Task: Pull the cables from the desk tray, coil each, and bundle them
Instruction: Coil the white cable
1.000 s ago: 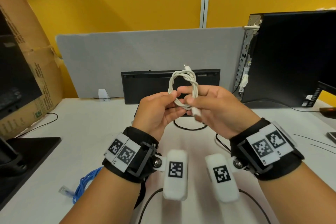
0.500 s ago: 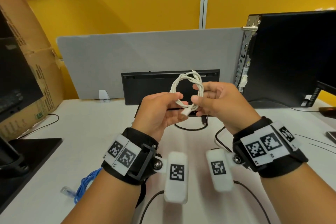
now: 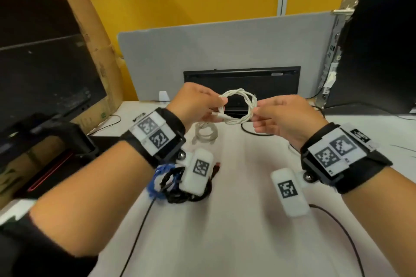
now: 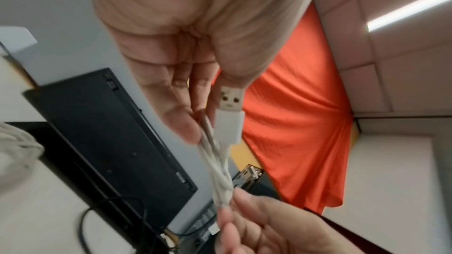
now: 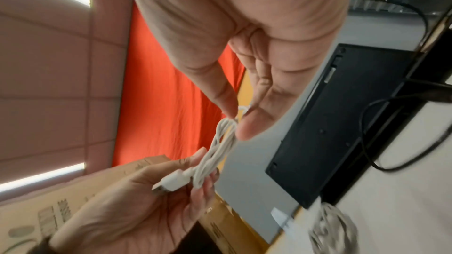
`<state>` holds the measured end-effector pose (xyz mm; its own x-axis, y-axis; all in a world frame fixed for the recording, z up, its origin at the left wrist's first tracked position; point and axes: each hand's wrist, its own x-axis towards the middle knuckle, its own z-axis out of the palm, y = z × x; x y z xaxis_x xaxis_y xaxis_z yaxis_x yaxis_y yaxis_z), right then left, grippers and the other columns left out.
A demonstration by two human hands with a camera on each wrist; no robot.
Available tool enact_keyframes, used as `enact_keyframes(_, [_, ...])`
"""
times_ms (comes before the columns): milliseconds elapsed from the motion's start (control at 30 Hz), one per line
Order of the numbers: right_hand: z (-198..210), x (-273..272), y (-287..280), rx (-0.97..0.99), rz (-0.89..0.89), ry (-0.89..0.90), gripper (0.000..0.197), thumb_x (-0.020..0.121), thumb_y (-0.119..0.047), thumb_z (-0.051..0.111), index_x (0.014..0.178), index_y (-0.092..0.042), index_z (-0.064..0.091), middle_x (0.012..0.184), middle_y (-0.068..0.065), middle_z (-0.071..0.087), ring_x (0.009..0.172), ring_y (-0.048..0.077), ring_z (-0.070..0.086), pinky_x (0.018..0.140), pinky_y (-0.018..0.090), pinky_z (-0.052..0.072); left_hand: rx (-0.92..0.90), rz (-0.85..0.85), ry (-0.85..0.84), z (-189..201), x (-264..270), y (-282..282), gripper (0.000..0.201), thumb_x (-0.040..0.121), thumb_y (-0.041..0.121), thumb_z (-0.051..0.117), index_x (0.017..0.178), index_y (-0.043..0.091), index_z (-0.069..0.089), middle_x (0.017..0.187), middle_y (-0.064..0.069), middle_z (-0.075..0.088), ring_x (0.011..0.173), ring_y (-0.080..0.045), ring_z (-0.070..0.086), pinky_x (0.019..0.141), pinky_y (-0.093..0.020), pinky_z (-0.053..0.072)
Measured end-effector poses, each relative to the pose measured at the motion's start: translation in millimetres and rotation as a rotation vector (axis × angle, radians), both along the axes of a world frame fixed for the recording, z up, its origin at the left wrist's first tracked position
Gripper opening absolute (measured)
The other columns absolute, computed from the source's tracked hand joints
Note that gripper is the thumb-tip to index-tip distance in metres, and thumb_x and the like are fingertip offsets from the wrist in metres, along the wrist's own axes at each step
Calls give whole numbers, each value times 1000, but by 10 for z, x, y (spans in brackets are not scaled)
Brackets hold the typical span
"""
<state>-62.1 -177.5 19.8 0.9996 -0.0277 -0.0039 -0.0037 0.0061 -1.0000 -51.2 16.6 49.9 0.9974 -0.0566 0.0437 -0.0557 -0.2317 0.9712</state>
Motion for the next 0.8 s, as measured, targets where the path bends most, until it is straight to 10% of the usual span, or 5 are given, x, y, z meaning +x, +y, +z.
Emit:
enact_keyframes(467, [-450, -352, 443, -568, 246, 309, 13, 89, -3, 62, 91, 10, 63, 74, 19, 69, 59, 27, 65, 67, 40, 59, 665, -86, 209, -507, -382, 224, 13, 83, 3, 72, 96, 0, 74, 62, 6, 70, 60, -13, 68, 74, -34, 61])
enact_keyframes(633, [-600, -390, 531, -580, 329, 441, 10, 89, 1, 60, 85, 11, 62, 58, 17, 66, 46, 27, 64, 52, 39, 59, 894, -163, 186, -637, -398, 208, 14, 84, 4, 70, 97, 2, 76, 85, -4, 76, 68, -17, 67, 82, -40, 59])
enact_keyframes(800, [-574, -361, 513, -646, 348, 392, 14, 89, -2, 61, 91, 12, 65, 72, 21, 69, 61, 32, 69, 68, 47, 61, 921, -131, 150, -544, -299, 191, 19, 88, 15, 70, 98, 0, 73, 94, -15, 74, 79, -26, 70, 77, -40, 60])
